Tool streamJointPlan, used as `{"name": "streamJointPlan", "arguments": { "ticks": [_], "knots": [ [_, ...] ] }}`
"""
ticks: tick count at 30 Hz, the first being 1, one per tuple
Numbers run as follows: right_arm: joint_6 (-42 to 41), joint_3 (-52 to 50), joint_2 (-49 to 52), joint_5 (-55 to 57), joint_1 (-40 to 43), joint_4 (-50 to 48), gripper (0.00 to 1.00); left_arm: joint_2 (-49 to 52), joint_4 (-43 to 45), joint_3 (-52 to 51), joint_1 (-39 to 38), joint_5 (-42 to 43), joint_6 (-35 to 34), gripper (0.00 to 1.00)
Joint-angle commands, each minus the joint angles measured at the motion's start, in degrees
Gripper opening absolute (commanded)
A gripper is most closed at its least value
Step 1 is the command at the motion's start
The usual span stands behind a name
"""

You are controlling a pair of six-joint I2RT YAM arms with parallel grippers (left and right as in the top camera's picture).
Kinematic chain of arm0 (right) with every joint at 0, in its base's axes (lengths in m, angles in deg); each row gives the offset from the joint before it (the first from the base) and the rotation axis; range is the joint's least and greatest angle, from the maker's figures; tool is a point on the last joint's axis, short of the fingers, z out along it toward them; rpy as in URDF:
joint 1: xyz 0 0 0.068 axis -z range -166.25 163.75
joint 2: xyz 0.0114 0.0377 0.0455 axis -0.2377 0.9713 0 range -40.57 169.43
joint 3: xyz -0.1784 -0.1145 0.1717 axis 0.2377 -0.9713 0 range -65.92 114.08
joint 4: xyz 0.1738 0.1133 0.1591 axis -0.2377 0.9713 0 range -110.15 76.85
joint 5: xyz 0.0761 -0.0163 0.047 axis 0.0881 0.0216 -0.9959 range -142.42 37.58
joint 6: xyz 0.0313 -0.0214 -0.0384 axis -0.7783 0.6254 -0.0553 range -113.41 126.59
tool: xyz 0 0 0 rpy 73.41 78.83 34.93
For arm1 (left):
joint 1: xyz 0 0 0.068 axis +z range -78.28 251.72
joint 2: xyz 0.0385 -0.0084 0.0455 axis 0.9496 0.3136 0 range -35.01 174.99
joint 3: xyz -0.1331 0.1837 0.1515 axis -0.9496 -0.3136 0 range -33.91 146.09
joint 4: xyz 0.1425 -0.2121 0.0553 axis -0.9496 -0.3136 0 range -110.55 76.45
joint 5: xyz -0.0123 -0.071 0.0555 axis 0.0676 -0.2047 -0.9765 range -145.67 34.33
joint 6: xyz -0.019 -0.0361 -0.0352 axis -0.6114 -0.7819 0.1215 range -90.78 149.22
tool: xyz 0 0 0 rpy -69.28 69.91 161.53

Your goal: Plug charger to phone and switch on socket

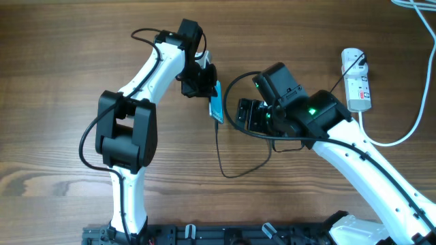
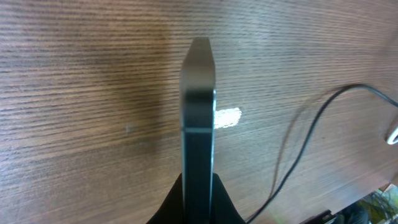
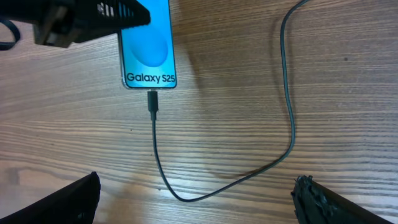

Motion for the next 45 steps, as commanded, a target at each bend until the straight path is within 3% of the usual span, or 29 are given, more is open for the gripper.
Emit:
{"name": "streamJointPlan", "arguments": {
  "ticks": [1,6,9,20,23,26,32,34,37,40,42,45],
  "knots": [
    [0.3,0.5,0.5,-0.8,0.2,0.2,1.00,1.0,1.9,-3.5,-0.3,0.3,-0.5,0.04],
    [0.3,0.5,0.5,-0.8,0.2,0.2,1.00,1.0,5.7,-7.1,-0.3,0.3,-0.5,0.05],
    [0.3,0.5,0.5,-0.8,0.2,0.2,1.00,1.0,6.1,-7.5,-0.3,-1.0,-0.5,0.19],
    [0.4,0.5,0.5,-0.8,0.2,0.2,1.00,1.0,5.9,-7.5,-0.3,-7.1,-0.5,0.33],
    [0.4,0.5,0.5,-0.8,0.2,0.2,0.99,1.0,5.3,-7.5,-0.3,-9.9,-0.5,0.44],
    [0.4,0.5,0.5,-0.8,0.2,0.2,1.00,1.0,4.8,-7.5,-0.3,-11.8,-0.5,0.46],
    [0.4,0.5,0.5,0.2,0.2,1.6,1.00,0.9,3.5,-7.4,0.0,-13.0,-0.3,0.71],
    [0.5,0.5,0.5,2.4,0.2,3.0,1.00,0.1,1.6,-6.6,0.5,-13.0,-0.3,0.72],
    [0.4,0.5,0.5,4.2,0.2,4.2,1.00,-3.4,-1.0,-4.6,1.6,-13.0,-0.3,0.73],
    [0.4,0.5,0.5,4.2,0.2,4.2,1.00,-10.5,-1.3,-3.8,2.2,-13.0,-0.3,0.85],
    [0.4,0.5,0.5,4.2,0.2,4.3,1.00,-18.2,-0.3,-3.8,2.2,-13.0,-0.3,1.00],
    [0.5,0.5,0.5,4.2,0.2,5.0,1.00,-28.1,0.8,-3.8,2.2,-14.6,-0.4,1.00]
  ]
}}
